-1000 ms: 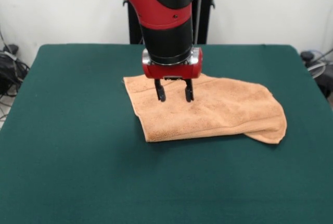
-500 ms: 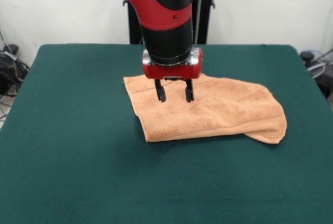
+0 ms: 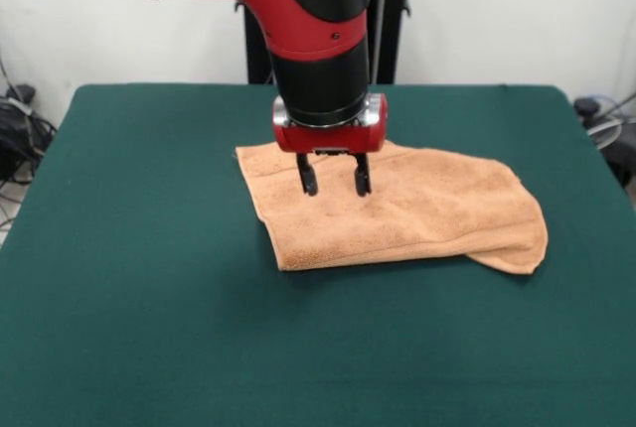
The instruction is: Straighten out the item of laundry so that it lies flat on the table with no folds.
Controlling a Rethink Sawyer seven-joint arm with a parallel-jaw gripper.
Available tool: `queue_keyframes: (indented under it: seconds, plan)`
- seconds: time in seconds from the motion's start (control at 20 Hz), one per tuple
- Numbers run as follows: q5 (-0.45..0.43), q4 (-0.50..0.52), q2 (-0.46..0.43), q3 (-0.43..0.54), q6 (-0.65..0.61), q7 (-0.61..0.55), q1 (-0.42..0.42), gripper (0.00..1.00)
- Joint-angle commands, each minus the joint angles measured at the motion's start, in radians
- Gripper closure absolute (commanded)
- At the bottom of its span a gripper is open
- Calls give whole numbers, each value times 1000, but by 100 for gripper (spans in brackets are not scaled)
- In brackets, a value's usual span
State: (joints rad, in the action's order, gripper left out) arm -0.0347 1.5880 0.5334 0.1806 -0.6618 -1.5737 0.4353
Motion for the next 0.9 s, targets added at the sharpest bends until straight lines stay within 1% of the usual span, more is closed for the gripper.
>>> queue_keyframes:
  seconds: [0.05, 0.3, 0.45, 0.65, 0.9]
  plan:
    - [37, -41, -65, 107, -79, -44, 0, 0]
    - [31, -33, -67, 113, -69, -32, 12, 0]
    - [2, -41, -76, 93, -29, -33, -2, 0]
    - [-7, -50, -135, 104, 15, -15, 17, 0]
    - [0, -65, -170, 118, 20, -6, 31, 0]
